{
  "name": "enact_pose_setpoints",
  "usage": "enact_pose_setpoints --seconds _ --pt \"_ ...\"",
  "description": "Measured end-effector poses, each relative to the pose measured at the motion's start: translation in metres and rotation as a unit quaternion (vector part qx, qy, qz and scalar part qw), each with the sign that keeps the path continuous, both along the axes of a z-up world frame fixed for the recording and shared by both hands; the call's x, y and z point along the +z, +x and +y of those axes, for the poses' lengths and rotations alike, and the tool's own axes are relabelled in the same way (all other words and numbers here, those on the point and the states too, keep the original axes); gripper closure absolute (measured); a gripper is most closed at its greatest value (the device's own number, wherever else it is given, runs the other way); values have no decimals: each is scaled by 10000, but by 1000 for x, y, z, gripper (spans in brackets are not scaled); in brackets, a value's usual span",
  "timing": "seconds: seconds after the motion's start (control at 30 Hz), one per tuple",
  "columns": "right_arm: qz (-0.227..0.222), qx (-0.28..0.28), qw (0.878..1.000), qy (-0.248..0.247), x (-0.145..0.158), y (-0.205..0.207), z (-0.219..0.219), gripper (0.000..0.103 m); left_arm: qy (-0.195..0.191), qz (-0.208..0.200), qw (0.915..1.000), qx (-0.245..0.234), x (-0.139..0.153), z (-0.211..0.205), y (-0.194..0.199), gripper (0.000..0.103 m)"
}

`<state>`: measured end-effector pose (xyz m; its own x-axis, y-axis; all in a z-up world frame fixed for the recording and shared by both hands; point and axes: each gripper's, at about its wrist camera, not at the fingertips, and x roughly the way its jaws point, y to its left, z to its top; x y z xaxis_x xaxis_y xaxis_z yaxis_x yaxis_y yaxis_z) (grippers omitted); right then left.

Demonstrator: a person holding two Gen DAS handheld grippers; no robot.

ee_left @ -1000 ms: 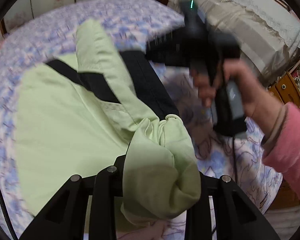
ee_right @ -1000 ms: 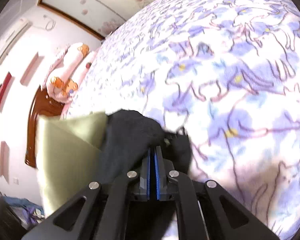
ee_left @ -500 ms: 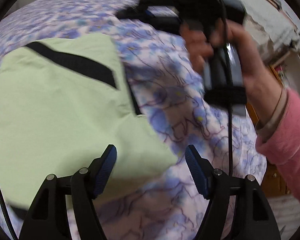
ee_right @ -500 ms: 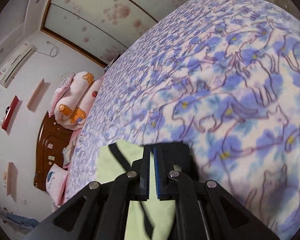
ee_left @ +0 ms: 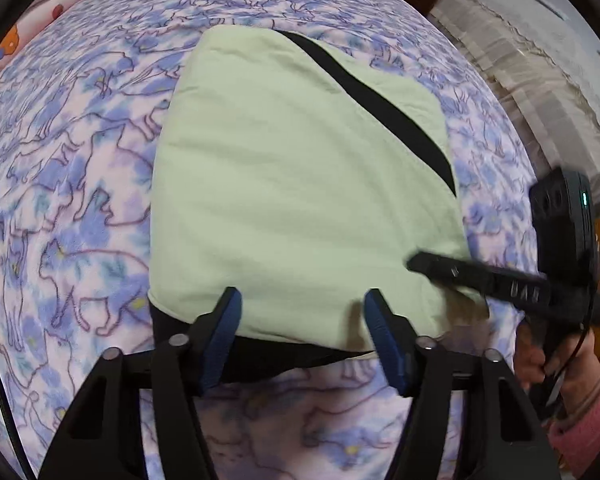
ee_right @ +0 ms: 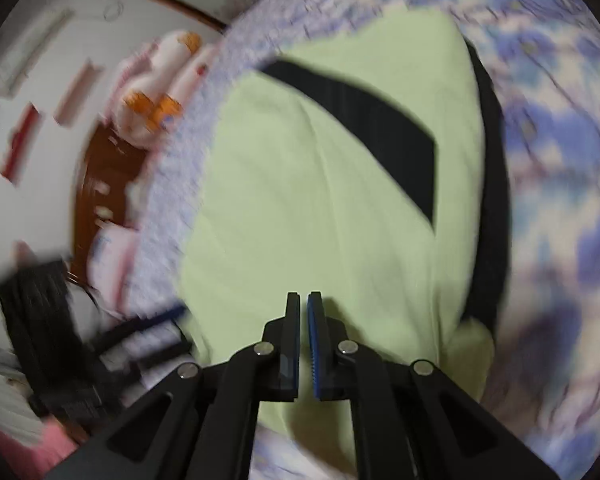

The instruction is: Fold large clothes

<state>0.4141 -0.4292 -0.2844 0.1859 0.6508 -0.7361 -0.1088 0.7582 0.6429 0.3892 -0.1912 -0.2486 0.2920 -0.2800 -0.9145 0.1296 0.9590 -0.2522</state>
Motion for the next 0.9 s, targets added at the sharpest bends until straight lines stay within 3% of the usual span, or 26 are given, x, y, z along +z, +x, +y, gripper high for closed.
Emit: enact_pose_setpoints --seconds 0.1,0.2,0.3,0.43,0.57,0.67,0.77,0.9 --pt "-46 -485 9988 43 -13 -29 -20 103 119 -67 9999 27 -5 4 -11 57" --pt "234 -1094 9934 240 -22 -49 -47 103 98 -13 9998 153 -10 10 -11 66" --pt "182 -1175 9929 -2 -11 -58 -46 103 342 -17 9990 285 2 11 -9 81" --pt "-189 -1127 9929 -329 24 -56 -29 98 197 -213 9992 268 32 13 -11 81" --pt "-931 -842 9918 -236 53 -42 3 98 -154 -53 9992 366 26 14 13 81" --pt "-969 -721 9926 -119 45 -18 33 98 -139 75 9985 531 6 9 47 81" --pt "-871 -827 9920 -400 27 12 54 101 -169 39 9982 568 -6 2 82 82" --pt "-697 -1186 9904 -150 6 59 61 101 185 -224 9984 486 -11 -9 133 82"
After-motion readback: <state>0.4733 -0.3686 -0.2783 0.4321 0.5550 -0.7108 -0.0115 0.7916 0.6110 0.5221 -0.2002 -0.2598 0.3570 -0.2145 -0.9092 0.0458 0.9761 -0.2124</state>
